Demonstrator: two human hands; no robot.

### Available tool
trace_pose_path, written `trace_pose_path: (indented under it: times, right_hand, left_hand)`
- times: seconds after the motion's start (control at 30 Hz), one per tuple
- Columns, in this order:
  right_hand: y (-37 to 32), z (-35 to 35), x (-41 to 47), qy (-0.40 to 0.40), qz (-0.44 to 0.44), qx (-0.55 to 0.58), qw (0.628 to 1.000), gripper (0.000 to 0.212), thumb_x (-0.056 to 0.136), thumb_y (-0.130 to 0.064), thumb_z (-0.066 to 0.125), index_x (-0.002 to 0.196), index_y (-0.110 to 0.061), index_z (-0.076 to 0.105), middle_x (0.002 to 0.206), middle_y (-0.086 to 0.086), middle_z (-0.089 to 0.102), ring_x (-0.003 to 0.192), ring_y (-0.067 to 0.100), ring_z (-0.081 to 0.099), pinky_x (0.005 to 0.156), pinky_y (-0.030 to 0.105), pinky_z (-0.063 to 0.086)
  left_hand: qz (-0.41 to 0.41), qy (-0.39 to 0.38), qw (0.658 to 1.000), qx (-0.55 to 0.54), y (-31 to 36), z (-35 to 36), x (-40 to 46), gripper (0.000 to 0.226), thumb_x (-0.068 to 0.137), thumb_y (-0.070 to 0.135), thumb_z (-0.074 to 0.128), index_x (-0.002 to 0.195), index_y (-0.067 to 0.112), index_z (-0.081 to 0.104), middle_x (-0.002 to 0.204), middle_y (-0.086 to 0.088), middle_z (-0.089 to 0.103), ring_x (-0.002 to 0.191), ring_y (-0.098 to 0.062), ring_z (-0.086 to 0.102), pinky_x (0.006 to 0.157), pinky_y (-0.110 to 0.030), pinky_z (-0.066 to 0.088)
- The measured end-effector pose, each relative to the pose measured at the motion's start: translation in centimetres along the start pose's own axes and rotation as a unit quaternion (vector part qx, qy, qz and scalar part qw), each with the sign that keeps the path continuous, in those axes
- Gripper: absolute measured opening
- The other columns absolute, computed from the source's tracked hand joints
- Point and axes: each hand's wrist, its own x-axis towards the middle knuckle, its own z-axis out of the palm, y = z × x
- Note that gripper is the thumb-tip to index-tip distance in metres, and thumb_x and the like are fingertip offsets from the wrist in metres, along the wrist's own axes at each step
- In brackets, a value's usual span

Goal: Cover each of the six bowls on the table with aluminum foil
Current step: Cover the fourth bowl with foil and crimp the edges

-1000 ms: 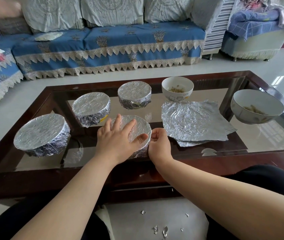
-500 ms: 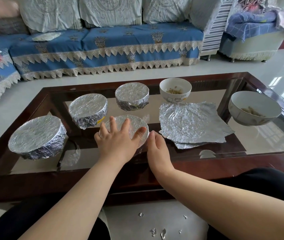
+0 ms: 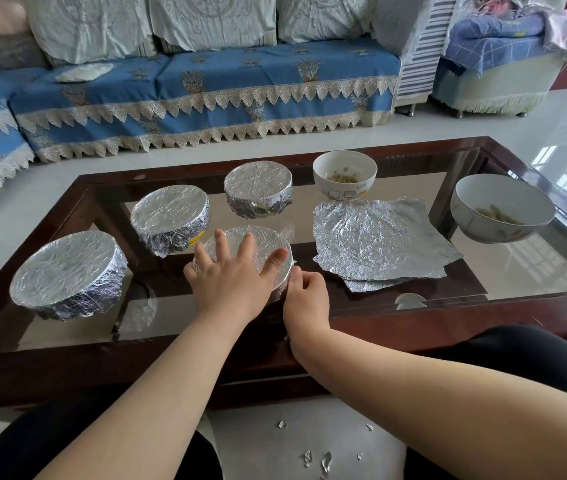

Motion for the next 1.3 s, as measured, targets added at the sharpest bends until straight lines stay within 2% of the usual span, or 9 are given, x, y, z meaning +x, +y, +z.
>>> trace_pose_path:
  times: [0.2, 0.37, 0.5, 0.7, 0.83, 0.9, 1.0, 1.17, 1.3]
  right_hand:
    - [0.0, 0.5, 0.2, 0.032, 0.045, 0.016, 0.998, 0.017, 0.100, -0.028, 0.047, 0.103, -0.014, 0.056, 0.101, 0.003, 0.064, 0.094, 0.018, 0.060, 0.091, 0.034, 0.047]
    - [-0.2, 0.8, 0.2, 0.044, 0.049, 0.042, 0.997, 0.009, 0.097, -0.015, 0.050, 0.102, -0.016, 0.058, 0.100, 0.002, 0.063, 0.090, 0.017, 0.060, 0.087, 0.031, 0.048]
    - [0.2, 1.1, 0.4, 0.052, 0.040, 0.004, 0.998, 0.009, 0.095, -0.016, 0.052, 0.099, -0.021, 0.057, 0.109, 0.005, 0.060, 0.091, 0.017, 0.060, 0.085, 0.030, 0.046]
    - [0.2, 0.5, 0.2, 0.021, 0.019, -0.023, 0.999, 0.017, 0.087, -0.004, 0.054, 0.092, -0.020, 0.054, 0.085, -0.006, 0.059, 0.077, 0.010, 0.054, 0.068, 0.017, 0.040]
    - [-0.1, -0.3, -0.1, 0.007, 0.022, -0.029, 0.999, 0.028, 0.081, 0.004, 0.046, 0.090, -0.020, 0.058, 0.086, -0.006, 0.065, 0.077, 0.009, 0.058, 0.071, 0.018, 0.044]
    - [0.2, -0.9, -0.1, -0.009, 0.037, 0.006, 0.999, 0.037, 0.079, 0.007, 0.037, 0.093, -0.021, 0.056, 0.090, -0.005, 0.066, 0.085, 0.011, 0.061, 0.082, 0.023, 0.049]
    - [0.7, -1.3, 0.1, -0.031, 0.074, 0.077, 0.994, 0.028, 0.088, 0.001, 0.039, 0.103, -0.020, 0.050, 0.092, -0.005, 0.068, 0.099, 0.017, 0.064, 0.098, 0.039, 0.049]
    - [0.2, -1.5, 0.5, -0.048, 0.046, 0.064, 0.996, 0.016, 0.091, -0.019, 0.041, 0.096, -0.023, 0.055, 0.100, -0.001, 0.068, 0.102, 0.017, 0.063, 0.103, 0.044, 0.045]
    - [-1.4, -1.9, 1.4, -0.037, 0.000, 0.007, 0.999, 0.037, 0.093, -0.049, 0.034, 0.093, -0.023, 0.061, 0.096, -0.001, 0.068, 0.098, 0.020, 0.062, 0.098, 0.047, 0.045]
  left_hand:
    - [0.000, 0.001, 1.000, 0.003, 0.0, 0.0, 0.0, 0.096, 0.073, 0.084, -0.007, 0.154, 0.040, 0.017, 0.167, -0.011, 0.003, 0.150, -0.041, -0.001, 0.115, -0.059, 0.012]
    - [0.001, 0.002, 1.000, 0.001, 0.0, 0.0, -0.1, 0.098, 0.071, 0.084, -0.008, 0.155, 0.039, 0.017, 0.167, -0.011, 0.003, 0.150, -0.042, -0.001, 0.116, -0.059, 0.012]
    - [0.002, -0.001, 1.000, 0.002, 0.0, -0.2, -0.2, 0.098, 0.071, 0.084, -0.008, 0.155, 0.039, 0.016, 0.167, -0.011, 0.002, 0.150, -0.042, -0.001, 0.116, -0.059, 0.011]
    - [0.000, -0.003, 1.000, 0.001, 0.1, -0.3, -0.3, 0.096, 0.073, 0.084, -0.006, 0.154, 0.040, 0.017, 0.167, -0.010, 0.003, 0.150, -0.041, 0.000, 0.116, -0.059, 0.011]
    - [-0.004, -0.014, 1.000, 0.000, 0.1, -0.4, -0.2, 0.093, 0.075, 0.083, -0.005, 0.155, 0.041, 0.016, 0.167, -0.009, 0.001, 0.150, -0.040, -0.002, 0.116, -0.058, 0.010]
    - [-0.004, -0.025, 1.000, -0.010, 0.1, -0.6, -0.1, 0.091, 0.076, 0.082, -0.005, 0.155, 0.041, 0.016, 0.167, -0.008, 0.001, 0.150, -0.039, -0.003, 0.116, -0.058, 0.010]
    - [-0.011, -0.045, 0.998, -0.038, -0.2, -1.5, 0.2, 0.092, 0.076, 0.082, -0.006, 0.155, 0.043, 0.016, 0.167, -0.004, 0.003, 0.151, -0.036, 0.000, 0.115, -0.057, 0.015]
    - [-0.020, -0.055, 0.994, -0.097, -1.1, -2.9, 0.4, 0.099, 0.068, 0.085, -0.008, 0.156, 0.045, 0.017, 0.166, 0.001, 0.012, 0.148, -0.035, 0.011, 0.114, -0.054, 0.023]
    - [0.000, -0.055, 0.993, -0.105, -1.4, -3.0, -0.2, 0.097, 0.067, 0.087, -0.007, 0.154, 0.051, 0.016, 0.166, 0.002, 0.014, 0.147, -0.036, 0.013, 0.114, -0.050, 0.024]
